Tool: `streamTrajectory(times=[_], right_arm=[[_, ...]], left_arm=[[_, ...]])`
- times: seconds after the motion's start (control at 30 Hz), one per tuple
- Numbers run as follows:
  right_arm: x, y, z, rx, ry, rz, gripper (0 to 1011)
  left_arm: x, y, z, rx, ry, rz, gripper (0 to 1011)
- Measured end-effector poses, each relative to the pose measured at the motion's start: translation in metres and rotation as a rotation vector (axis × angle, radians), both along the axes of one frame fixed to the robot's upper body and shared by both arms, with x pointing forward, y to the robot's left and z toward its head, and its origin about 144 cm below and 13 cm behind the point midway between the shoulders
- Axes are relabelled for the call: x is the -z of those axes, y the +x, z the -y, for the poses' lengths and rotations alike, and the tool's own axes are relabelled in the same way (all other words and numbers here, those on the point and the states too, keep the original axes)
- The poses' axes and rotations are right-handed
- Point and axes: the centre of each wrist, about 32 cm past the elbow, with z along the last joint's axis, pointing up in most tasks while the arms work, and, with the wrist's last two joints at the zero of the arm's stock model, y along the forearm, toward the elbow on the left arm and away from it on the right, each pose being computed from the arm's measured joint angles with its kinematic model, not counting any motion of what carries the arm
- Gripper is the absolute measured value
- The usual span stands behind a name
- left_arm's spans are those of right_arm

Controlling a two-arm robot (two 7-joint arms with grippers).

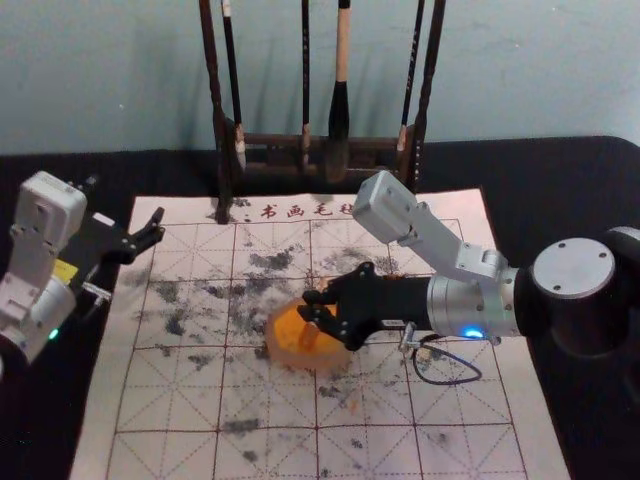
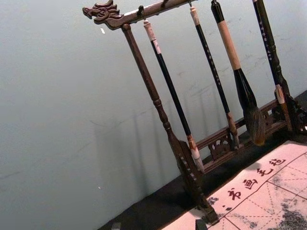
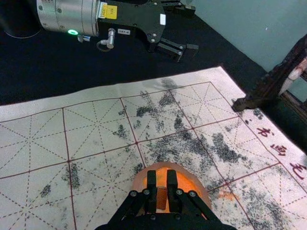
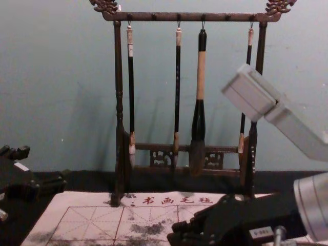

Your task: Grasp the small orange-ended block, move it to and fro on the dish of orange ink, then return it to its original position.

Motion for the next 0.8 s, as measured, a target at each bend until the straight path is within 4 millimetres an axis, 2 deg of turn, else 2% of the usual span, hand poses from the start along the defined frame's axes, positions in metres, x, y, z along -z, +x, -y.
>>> streamTrajectory(times=[0.8], right_arm=[[0.001, 0.011, -0.017, 0.022, 0.0, 0.002, 130]], left_arm=[[0.0, 0.0, 0.0, 0.0, 0.0, 0.0, 1001]])
